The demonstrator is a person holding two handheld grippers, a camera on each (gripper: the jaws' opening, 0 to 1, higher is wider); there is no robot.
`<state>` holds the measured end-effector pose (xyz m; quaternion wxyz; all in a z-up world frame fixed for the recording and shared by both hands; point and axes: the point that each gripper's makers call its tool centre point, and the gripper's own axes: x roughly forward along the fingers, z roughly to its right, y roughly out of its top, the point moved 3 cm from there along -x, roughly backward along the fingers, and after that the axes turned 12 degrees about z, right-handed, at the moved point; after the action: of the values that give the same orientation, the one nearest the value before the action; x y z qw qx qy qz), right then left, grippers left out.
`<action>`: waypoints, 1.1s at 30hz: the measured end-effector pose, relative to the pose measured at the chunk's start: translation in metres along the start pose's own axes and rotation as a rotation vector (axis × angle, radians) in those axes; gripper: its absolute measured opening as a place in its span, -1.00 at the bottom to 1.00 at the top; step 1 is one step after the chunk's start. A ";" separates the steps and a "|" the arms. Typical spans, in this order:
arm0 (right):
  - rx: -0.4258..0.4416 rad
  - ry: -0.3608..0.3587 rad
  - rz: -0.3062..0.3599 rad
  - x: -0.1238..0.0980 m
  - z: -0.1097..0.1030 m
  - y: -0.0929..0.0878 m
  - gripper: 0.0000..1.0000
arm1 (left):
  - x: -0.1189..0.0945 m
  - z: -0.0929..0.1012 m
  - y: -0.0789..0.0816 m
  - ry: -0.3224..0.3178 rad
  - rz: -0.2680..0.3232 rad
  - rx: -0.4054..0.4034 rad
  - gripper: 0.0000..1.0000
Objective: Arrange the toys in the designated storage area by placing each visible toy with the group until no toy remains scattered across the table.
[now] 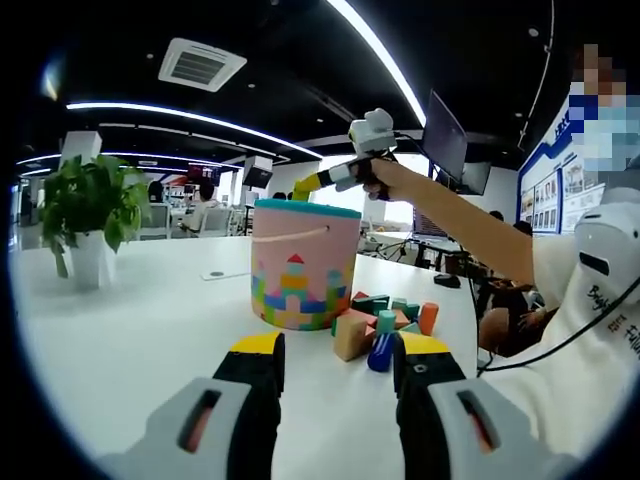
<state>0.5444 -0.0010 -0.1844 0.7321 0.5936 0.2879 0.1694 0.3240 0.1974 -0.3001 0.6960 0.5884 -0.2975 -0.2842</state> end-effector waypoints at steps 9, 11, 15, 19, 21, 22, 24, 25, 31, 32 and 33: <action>0.008 0.014 0.062 -0.011 -0.001 0.011 -0.87 | 0.000 -0.001 0.001 0.002 0.000 0.003 -0.11; 0.013 0.025 0.099 -0.022 -0.001 0.018 -0.84 | 0.000 -0.002 0.001 0.005 0.002 0.003 -0.11; 0.005 0.034 0.133 -0.035 0.001 0.024 -0.77 | 0.000 -0.002 0.001 0.006 0.000 0.002 -0.11; -0.021 0.024 0.146 -0.047 0.006 0.024 -0.73 | 0.001 -0.003 0.000 0.009 0.000 -0.001 -0.11; -0.049 0.001 0.154 -0.055 0.013 0.022 -0.67 | 0.002 -0.002 0.000 0.009 0.000 -0.002 -0.11; -0.039 0.003 0.169 -0.059 0.015 0.021 -0.65 | 0.002 -0.002 0.000 0.007 0.000 0.000 -0.11; -0.012 0.020 0.191 -0.064 0.014 0.020 -0.63 | 0.002 -0.001 0.001 0.005 -0.002 0.003 -0.11; -0.009 0.028 0.200 -0.066 0.013 0.019 -0.59 | 0.002 -0.001 0.001 0.004 -0.002 0.004 -0.11; 0.051 0.067 0.282 -0.087 0.008 0.014 -0.51 | 0.003 -0.002 0.000 0.005 -0.005 0.002 -0.11; 0.056 0.066 0.313 -0.091 0.008 0.016 -0.50 | 0.003 -0.002 -0.001 0.004 -0.007 0.001 -0.11; 0.061 0.065 0.344 -0.095 0.008 0.017 -0.50 | 0.004 -0.002 -0.002 0.002 -0.009 -0.001 -0.11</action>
<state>0.4773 -0.0592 -0.1457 0.6644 0.6502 0.2107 0.3025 0.3278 0.1954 -0.3019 0.6954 0.5897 -0.2938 -0.2868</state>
